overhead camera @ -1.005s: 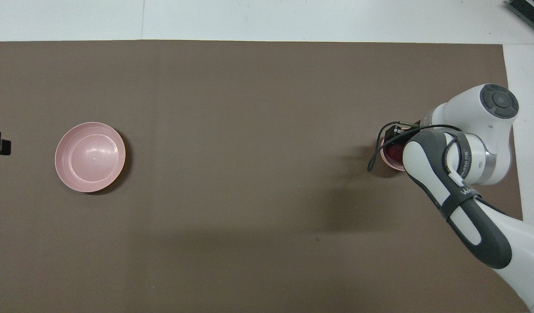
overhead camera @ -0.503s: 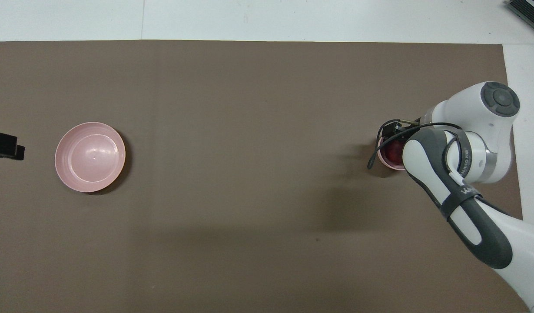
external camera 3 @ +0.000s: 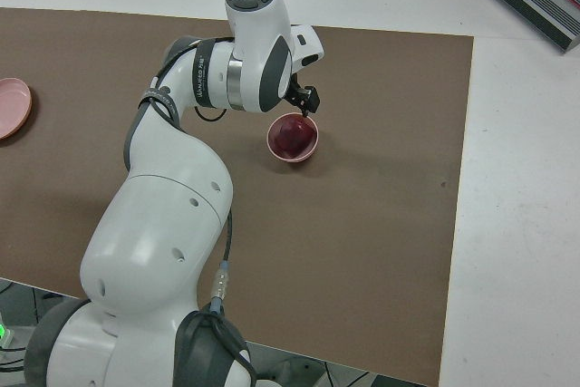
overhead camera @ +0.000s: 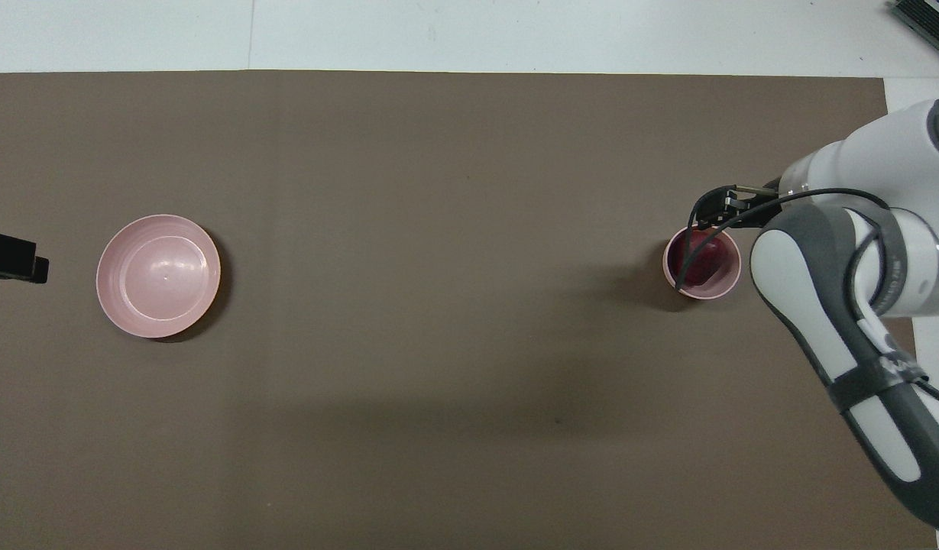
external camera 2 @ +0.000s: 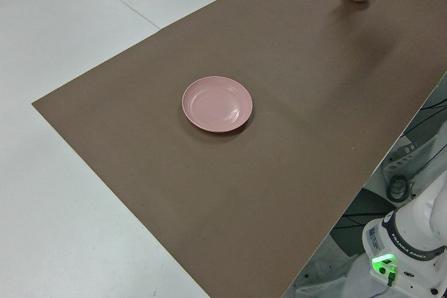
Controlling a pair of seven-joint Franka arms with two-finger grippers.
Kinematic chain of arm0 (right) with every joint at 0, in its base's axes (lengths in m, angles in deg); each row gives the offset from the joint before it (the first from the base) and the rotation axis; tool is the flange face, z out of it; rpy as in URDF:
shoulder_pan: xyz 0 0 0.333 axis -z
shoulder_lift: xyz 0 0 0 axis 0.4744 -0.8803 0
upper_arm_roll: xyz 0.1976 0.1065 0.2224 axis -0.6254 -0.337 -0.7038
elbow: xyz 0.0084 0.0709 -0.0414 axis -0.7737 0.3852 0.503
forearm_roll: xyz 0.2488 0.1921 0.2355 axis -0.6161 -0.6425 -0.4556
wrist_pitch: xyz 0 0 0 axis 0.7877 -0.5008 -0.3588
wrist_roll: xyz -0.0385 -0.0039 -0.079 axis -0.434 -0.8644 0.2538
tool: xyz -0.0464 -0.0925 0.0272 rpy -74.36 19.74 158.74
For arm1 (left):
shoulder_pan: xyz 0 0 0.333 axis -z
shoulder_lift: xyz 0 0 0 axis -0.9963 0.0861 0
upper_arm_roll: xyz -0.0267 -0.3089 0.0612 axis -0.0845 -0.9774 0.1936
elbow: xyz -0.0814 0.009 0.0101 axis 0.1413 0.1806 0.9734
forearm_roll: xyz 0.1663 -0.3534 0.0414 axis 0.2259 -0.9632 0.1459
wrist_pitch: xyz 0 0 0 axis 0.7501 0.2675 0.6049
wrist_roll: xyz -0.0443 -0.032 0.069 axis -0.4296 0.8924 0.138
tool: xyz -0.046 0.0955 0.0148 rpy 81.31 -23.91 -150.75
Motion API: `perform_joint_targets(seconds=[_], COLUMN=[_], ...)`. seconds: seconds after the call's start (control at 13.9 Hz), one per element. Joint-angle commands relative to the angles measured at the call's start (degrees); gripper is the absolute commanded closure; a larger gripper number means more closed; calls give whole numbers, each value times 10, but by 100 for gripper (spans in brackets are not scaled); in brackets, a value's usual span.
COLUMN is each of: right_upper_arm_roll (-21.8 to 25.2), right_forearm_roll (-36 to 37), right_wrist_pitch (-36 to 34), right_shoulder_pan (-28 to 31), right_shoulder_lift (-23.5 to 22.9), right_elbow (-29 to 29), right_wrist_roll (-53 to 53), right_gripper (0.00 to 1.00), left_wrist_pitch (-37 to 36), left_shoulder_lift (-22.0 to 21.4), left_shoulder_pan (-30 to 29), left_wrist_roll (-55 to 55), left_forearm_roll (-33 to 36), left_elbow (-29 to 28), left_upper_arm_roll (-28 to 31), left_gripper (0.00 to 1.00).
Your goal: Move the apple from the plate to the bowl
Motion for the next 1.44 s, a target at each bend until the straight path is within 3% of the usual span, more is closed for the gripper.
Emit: perform_joint_targets(seconds=[0.0, 0.36, 0.79, 1.36], right_upper_arm_roll=[1, 4, 9, 16], right_forearm_roll=[13, 20, 24, 52], right_wrist_pitch=[-50, -154, -333, -310], right_shoulder_pan=[8, 8, 8, 13], right_shoulder_lift=[55, 140, 163, 193], right_elbow=[8, -8, -141, -111], right_wrist_roll=[-37, -52, -60, -137], right_gripper=[0, 0, 0, 0], left_wrist_pitch=[-8, -10, -7, -12], left_shoulder_lift=[-2, -2, -7, -8], left_shoulder_pan=[6, 2, 2, 2], left_wrist_roll=[7, 4, 6, 0], left_forearm_roll=[6, 6, 5, 5], left_elbow=[6, 6, 4, 3], left_upper_arm_roll=[4, 9, 11, 11], left_gripper=[0, 0, 0, 0])
